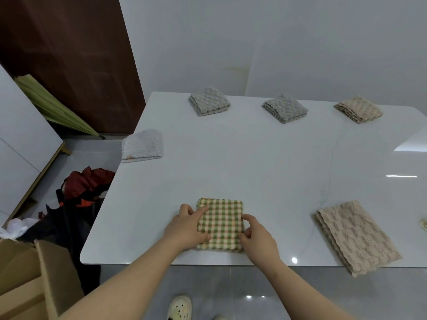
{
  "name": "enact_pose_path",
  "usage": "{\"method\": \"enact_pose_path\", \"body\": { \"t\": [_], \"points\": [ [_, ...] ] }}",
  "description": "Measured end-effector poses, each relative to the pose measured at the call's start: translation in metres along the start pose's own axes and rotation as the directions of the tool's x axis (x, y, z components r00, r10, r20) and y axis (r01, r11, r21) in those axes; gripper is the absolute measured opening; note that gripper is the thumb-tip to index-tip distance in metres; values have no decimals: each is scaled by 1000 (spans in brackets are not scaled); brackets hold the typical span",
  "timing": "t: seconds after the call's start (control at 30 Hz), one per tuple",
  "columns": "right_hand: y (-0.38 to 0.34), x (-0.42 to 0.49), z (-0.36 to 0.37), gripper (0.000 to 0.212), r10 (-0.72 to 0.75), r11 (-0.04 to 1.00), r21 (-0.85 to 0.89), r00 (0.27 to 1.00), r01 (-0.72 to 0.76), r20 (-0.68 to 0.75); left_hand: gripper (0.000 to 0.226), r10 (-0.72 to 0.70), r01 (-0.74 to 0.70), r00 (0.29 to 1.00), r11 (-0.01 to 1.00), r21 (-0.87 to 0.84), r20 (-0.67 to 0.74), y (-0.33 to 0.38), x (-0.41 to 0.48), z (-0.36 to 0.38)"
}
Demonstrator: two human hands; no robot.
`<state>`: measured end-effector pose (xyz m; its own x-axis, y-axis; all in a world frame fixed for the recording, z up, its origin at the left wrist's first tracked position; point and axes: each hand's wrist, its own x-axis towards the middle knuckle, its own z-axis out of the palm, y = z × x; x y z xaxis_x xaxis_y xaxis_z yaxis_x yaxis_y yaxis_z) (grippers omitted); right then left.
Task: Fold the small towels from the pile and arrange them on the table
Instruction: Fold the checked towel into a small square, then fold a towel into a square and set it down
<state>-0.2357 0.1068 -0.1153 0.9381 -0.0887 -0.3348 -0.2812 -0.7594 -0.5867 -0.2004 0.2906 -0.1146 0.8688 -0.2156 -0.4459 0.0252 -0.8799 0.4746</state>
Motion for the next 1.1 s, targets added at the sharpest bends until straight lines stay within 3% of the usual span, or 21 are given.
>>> {"method": "enact_pose_path", "body": {
  "t": [0.43, 0.53, 0.67, 0.83, 1.1],
  "points": [
    [-5, 7, 2, 44, 49, 998, 50, 998, -47, -42, 75, -13, 13, 1000, 999, -42, 10, 4, 9, -8],
    [-6, 8, 1, 45, 71, 990, 130, 995, -63, -63, 62, 8, -10, 995, 1000, -17, -102, 10, 10, -11],
    [-7, 10, -7, 41, 117, 968, 235, 987, -89, -107, 41, 165, -149, 951, 986, 76, -263, 23, 16, -16],
    [0, 14, -23, 29, 135, 960, 268, 974, -84, -181, 32, 280, -270, 943, 960, 75, -181, 54, 32, -13],
    [50, 20, -65, 23, 78, 969, 247, 971, -20, -228, 27, 255, -253, 959, 967, 32, -122, 118, 45, 22]
  ]
}}
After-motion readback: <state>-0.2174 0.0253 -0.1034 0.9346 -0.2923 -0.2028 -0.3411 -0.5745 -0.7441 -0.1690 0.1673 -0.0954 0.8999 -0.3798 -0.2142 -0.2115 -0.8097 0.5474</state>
